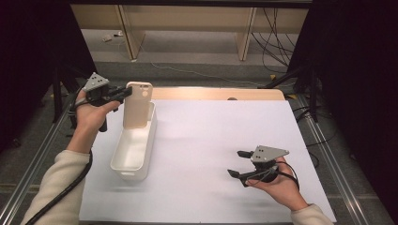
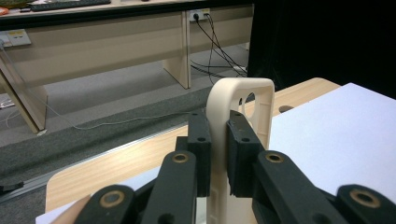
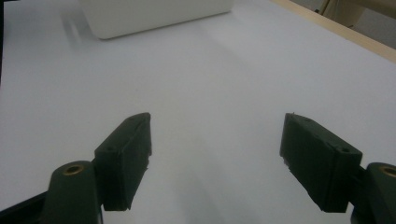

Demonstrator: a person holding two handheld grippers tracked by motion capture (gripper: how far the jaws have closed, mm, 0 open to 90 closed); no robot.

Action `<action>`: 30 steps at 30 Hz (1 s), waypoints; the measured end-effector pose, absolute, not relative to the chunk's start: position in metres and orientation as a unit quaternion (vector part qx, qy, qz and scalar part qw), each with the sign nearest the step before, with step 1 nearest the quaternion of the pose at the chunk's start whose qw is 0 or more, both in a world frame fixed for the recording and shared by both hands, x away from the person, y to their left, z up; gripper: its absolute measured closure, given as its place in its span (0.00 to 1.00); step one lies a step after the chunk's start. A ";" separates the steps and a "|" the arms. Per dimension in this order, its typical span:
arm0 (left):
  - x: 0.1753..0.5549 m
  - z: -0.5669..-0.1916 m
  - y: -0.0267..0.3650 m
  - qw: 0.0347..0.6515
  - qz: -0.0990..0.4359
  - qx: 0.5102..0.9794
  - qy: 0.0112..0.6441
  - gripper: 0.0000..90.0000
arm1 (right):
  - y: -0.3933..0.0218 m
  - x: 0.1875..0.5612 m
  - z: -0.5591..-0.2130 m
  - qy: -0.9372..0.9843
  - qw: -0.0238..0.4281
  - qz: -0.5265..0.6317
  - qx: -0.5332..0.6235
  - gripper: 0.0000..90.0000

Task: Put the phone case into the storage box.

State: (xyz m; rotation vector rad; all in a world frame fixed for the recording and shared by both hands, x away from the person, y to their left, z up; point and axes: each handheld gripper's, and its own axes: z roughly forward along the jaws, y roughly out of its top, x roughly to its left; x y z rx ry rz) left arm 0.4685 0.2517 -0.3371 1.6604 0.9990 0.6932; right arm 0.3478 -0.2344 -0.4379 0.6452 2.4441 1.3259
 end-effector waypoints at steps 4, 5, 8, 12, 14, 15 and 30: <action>0.470 -0.338 0.252 0.515 0.289 0.692 0.416 0.91 | -0.234 0.348 -0.438 0.847 0.144 0.461 0.223 0.29; 0.470 -0.338 0.252 0.515 0.289 0.691 0.416 0.91 | -0.234 0.348 -0.438 0.847 0.143 0.460 0.223 0.29; 0.470 -0.339 0.252 0.515 0.290 0.691 0.416 0.91 | -0.234 0.348 -0.438 0.847 0.143 0.461 0.223 0.29; 0.472 -0.340 0.252 0.515 0.289 0.692 0.416 0.91 | -0.234 0.348 -0.438 0.845 0.143 0.463 0.224 0.29; 0.472 -0.341 0.252 0.514 0.289 0.692 0.415 0.91 | -0.234 0.348 -0.438 0.845 0.143 0.465 0.225 0.29; 0.472 -0.341 0.251 0.514 0.289 0.692 0.416 0.91 | -0.235 0.348 -0.438 0.845 0.143 0.465 0.225 0.29; 0.478 -0.344 0.251 0.514 0.289 0.693 0.416 0.91 | -0.235 0.348 -0.438 0.845 0.142 0.465 0.225 0.29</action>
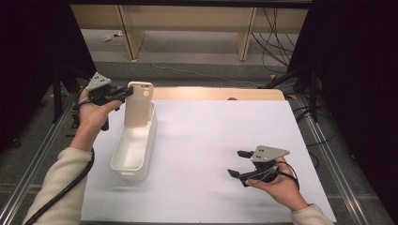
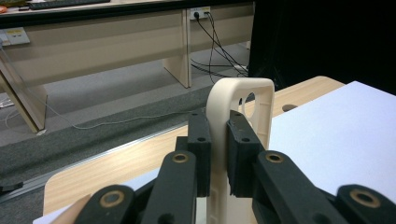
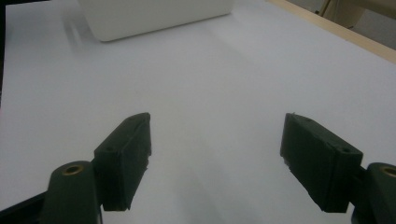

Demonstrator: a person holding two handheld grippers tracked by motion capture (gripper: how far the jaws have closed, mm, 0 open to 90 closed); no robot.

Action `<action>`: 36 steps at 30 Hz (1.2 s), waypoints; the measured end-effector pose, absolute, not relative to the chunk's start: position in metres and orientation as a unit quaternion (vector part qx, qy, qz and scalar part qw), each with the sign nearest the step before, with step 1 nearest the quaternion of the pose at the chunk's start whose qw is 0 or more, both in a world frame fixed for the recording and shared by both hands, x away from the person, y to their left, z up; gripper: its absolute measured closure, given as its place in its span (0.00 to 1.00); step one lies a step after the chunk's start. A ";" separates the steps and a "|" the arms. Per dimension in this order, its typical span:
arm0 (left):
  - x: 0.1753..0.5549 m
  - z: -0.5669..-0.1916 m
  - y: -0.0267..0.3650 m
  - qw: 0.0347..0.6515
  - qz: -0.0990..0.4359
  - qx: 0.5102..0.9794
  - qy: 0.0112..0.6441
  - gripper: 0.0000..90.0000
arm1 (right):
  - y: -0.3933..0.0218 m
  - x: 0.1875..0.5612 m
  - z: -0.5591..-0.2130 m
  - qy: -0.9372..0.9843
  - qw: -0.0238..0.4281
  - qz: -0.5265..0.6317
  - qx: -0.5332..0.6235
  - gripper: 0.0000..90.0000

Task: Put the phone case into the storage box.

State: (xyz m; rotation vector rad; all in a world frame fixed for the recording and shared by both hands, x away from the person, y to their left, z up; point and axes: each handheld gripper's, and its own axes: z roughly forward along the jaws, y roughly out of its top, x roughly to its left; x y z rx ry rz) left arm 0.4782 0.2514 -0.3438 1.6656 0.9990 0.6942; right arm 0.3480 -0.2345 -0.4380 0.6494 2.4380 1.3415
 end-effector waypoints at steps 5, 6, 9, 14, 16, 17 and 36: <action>0.480 -0.346 0.251 0.512 0.288 0.694 0.416 0.91 | -0.235 0.348 -0.438 0.845 0.141 0.465 0.225 0.29; 0.480 -0.346 0.251 0.511 0.288 0.695 0.416 0.91 | -0.235 0.348 -0.438 0.845 0.141 0.465 0.225 0.29; 0.481 -0.346 0.251 0.511 0.288 0.694 0.418 0.91 | -0.234 0.348 -0.439 0.845 0.141 0.465 0.224 0.29; 0.484 -0.346 0.251 0.512 0.288 0.693 0.417 0.91 | -0.234 0.348 -0.439 0.845 0.140 0.465 0.225 0.29; 0.485 -0.346 0.251 0.513 0.287 0.693 0.417 0.91 | -0.234 0.348 -0.439 0.846 0.140 0.464 0.224 0.29; 0.485 -0.346 0.251 0.512 0.288 0.694 0.417 0.91 | -0.234 0.348 -0.439 0.846 0.140 0.463 0.225 0.29; 0.494 -0.354 0.253 0.510 0.286 0.694 0.421 0.90 | -0.235 0.348 -0.439 0.845 0.142 0.464 0.224 0.29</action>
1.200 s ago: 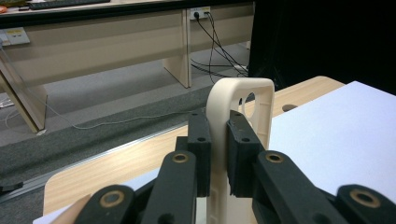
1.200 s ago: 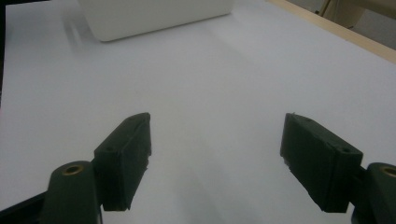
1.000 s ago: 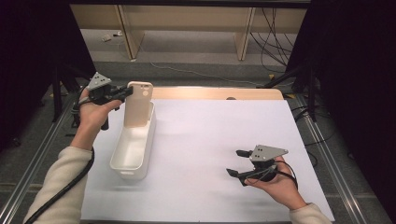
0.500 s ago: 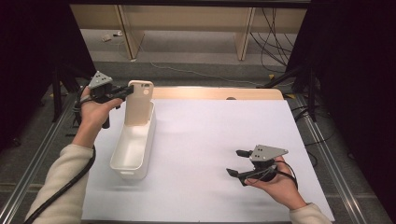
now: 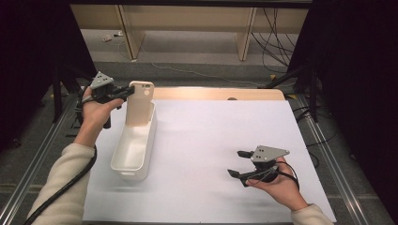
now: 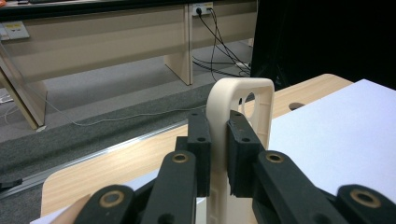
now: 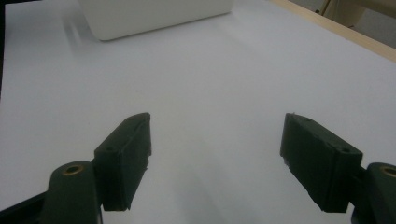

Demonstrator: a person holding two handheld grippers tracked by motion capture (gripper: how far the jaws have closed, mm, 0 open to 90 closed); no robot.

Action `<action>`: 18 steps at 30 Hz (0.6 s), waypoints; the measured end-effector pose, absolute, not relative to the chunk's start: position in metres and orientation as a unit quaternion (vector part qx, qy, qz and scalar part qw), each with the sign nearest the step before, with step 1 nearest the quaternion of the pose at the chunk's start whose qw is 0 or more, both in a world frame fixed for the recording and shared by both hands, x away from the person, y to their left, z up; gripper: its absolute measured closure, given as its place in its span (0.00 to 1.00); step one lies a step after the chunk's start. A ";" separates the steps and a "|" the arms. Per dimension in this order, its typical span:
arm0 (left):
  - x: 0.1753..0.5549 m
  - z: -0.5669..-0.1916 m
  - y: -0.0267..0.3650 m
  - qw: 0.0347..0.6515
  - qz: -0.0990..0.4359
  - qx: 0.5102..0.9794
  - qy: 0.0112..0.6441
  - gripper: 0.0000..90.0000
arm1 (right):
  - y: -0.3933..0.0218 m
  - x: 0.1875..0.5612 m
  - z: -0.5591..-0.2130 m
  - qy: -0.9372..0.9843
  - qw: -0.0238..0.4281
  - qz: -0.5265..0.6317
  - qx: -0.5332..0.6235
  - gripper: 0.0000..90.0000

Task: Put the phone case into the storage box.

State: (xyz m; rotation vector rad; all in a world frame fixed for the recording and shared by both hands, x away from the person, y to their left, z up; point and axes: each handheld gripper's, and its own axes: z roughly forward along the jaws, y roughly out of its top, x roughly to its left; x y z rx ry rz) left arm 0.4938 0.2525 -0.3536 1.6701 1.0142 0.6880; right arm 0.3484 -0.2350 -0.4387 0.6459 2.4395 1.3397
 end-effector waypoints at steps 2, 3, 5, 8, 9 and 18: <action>0.495 -0.355 0.253 0.509 0.285 0.693 0.423 0.90 | -0.235 0.348 -0.439 0.845 0.142 0.464 0.225 0.29; 0.495 -0.356 0.253 0.508 0.285 0.694 0.423 0.90 | -0.235 0.348 -0.439 0.845 0.142 0.464 0.224 0.29; 0.496 -0.357 0.253 0.508 0.284 0.694 0.424 0.90 | -0.235 0.348 -0.439 0.845 0.142 0.464 0.225 0.29; 0.497 -0.359 0.253 0.506 0.283 0.695 0.425 0.90 | -0.235 0.348 -0.439 0.845 0.142 0.464 0.224 0.29; 0.497 -0.359 0.253 0.506 0.283 0.695 0.425 0.90 | -0.235 0.348 -0.439 0.846 0.141 0.463 0.225 0.29; 0.501 -0.364 0.255 0.506 0.281 0.693 0.430 0.90 | -0.235 0.349 -0.439 0.846 0.141 0.463 0.224 0.29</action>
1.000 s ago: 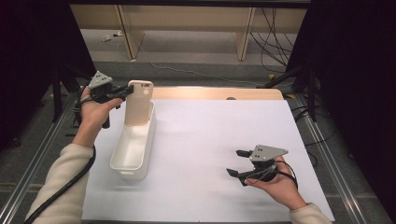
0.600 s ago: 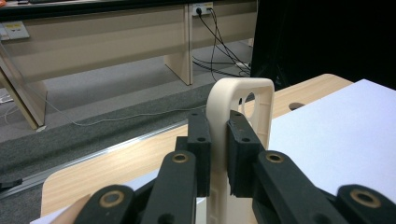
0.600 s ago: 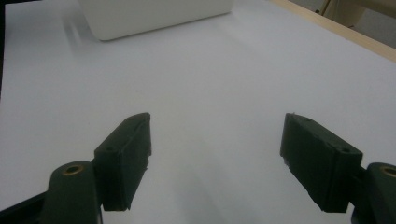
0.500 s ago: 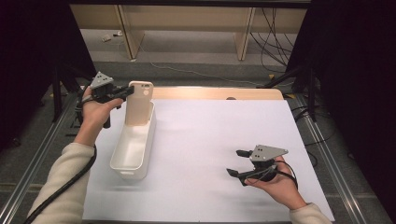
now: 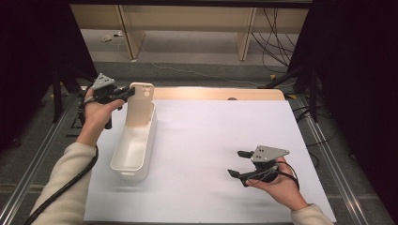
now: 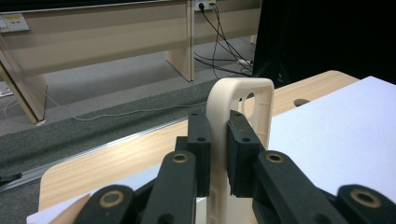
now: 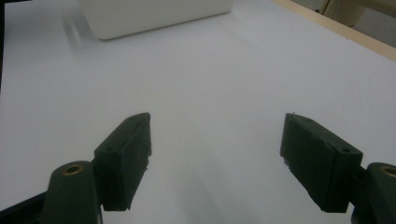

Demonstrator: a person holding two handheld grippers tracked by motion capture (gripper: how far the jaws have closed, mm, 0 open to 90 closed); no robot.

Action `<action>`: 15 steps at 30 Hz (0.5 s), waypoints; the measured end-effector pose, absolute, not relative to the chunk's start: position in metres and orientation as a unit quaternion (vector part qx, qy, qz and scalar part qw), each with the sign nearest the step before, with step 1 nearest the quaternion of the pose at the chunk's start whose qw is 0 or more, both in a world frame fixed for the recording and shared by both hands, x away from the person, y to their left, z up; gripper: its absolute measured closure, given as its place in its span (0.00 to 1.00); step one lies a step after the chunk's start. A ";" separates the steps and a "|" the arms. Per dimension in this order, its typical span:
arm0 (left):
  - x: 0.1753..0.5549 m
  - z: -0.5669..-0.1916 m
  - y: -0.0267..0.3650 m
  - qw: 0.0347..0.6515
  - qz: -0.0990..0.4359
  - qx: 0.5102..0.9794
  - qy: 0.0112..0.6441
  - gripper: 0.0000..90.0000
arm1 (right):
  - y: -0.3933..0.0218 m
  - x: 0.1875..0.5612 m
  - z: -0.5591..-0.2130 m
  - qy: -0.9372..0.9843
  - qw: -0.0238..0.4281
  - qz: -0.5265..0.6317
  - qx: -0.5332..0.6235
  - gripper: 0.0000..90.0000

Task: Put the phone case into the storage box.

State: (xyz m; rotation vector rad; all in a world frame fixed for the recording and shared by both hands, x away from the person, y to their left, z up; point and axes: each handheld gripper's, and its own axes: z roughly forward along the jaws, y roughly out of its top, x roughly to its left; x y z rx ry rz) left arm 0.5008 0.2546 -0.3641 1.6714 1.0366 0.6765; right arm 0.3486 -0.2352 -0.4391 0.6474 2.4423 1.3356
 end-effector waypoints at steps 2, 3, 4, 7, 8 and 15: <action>0.501 -0.365 0.255 0.506 0.279 0.693 0.431 0.90 | -0.235 0.349 -0.439 0.846 0.141 0.462 0.224 0.29; 0.502 -0.366 0.255 0.506 0.278 0.694 0.431 0.90 | -0.235 0.349 -0.439 0.846 0.142 0.462 0.225 0.29; 0.502 -0.366 0.255 0.505 0.278 0.694 0.432 0.90 | -0.235 0.349 -0.439 0.846 0.141 0.462 0.225 0.29; 0.503 -0.368 0.255 0.504 0.277 0.694 0.432 0.90 | -0.236 0.349 -0.439 0.846 0.142 0.463 0.225 0.29; 0.504 -0.369 0.254 0.505 0.276 0.693 0.434 0.90 | -0.236 0.349 -0.439 0.846 0.142 0.463 0.225 0.29; 0.506 -0.371 0.253 0.504 0.275 0.695 0.432 0.90 | -0.236 0.349 -0.439 0.846 0.142 0.462 0.225 0.29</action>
